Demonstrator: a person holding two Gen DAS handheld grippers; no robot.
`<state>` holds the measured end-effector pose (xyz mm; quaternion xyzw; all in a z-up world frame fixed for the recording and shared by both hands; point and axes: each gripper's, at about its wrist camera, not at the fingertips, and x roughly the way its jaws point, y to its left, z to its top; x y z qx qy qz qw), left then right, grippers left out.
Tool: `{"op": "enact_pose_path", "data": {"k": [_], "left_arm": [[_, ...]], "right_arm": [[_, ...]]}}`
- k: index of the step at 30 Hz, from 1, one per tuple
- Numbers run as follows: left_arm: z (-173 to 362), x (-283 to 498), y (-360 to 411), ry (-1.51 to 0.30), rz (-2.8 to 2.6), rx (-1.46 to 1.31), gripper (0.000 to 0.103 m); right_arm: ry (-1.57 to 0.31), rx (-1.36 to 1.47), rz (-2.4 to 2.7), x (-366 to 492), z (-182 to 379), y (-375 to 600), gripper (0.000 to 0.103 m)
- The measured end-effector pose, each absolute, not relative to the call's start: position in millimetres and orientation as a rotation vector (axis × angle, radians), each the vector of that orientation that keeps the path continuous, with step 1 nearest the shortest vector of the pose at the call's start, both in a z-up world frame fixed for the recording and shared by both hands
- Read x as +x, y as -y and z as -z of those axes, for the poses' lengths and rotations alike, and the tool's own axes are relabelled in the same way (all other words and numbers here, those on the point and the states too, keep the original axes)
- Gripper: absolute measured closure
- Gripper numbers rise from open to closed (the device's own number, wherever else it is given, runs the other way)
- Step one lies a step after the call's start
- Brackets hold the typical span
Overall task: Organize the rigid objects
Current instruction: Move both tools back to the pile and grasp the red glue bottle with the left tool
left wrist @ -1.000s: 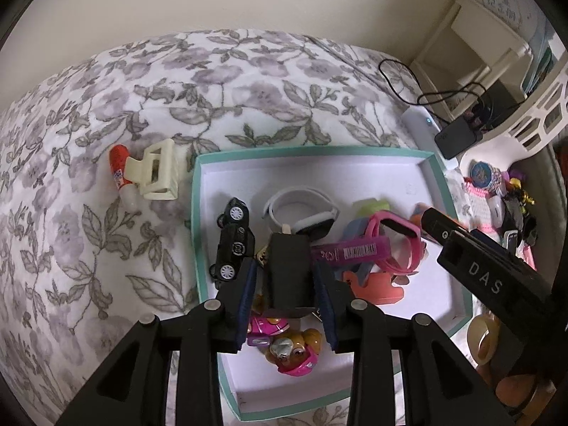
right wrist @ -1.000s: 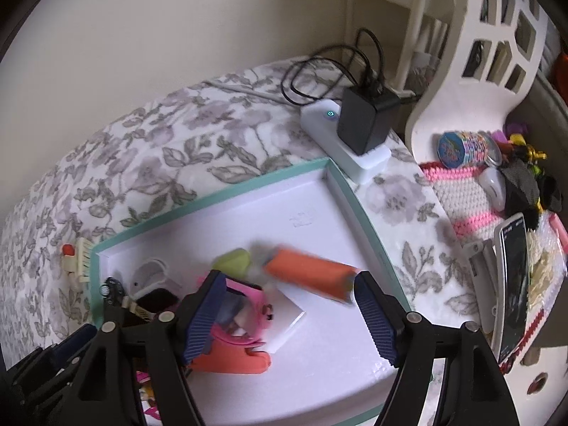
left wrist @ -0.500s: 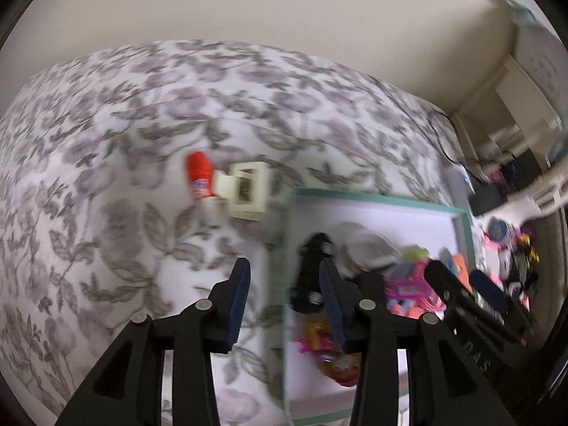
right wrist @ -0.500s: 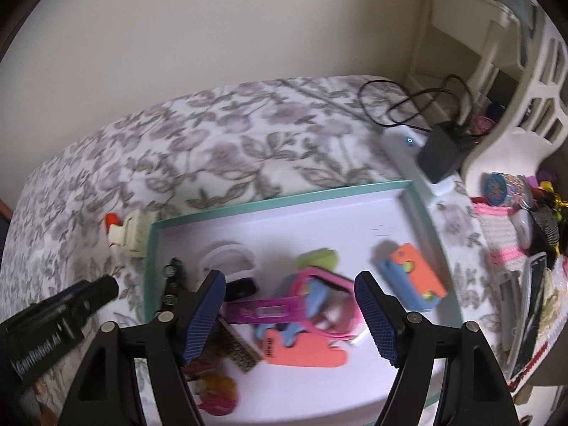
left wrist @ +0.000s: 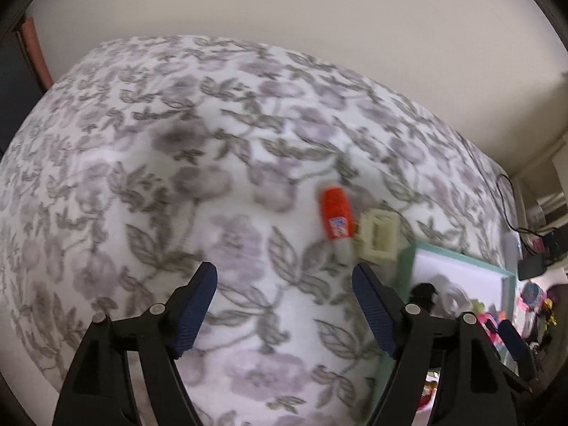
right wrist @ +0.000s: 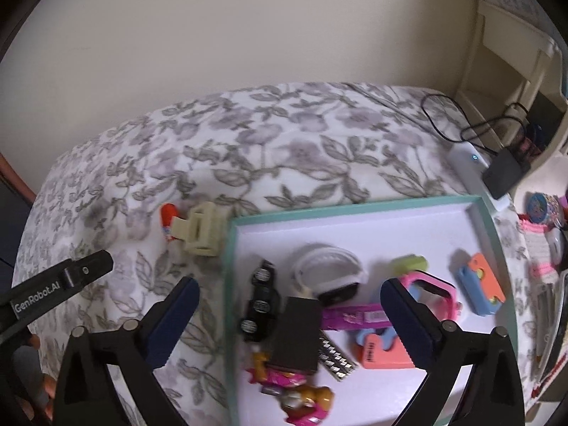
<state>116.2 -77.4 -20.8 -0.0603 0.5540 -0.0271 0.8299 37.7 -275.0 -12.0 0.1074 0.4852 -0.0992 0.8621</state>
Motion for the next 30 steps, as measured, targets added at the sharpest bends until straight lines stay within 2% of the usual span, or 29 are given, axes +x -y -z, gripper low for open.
{"op": "enact_pose_path", "data": {"k": [1, 2, 4, 12, 30], "left_arm": [[20.1, 116.5, 73.7, -1.167, 0.044, -0.122, 0.019], [19.9, 117.4, 69.2, -1.156, 0.026, -0.116, 0.01], [19.2, 118.4, 64.6, -1.139, 0.011, -0.116, 0.007], [20.5, 131.3, 47.2, -1.099, -0.015, -0.144, 0.006], [62.3, 186.5, 69.8, -1.182, 0.074, -0.149, 0.006]], "right_arm": [[-1.015, 0.222, 0.204, 39.6, 12.2, 272.3, 0.0], [-1.011, 0.22, 0.197, 41.3, 12.3, 269.1, 0.0], [-1.004, 0.213, 0.182, 44.6, 12.8, 263.2, 0.0], [-0.98, 0.168, 0.185, 55.3, 15.7, 255.0, 0.0], [-0.947, 0.153, 0.146, 112.0, 31.3, 258.7, 0.0]]}}
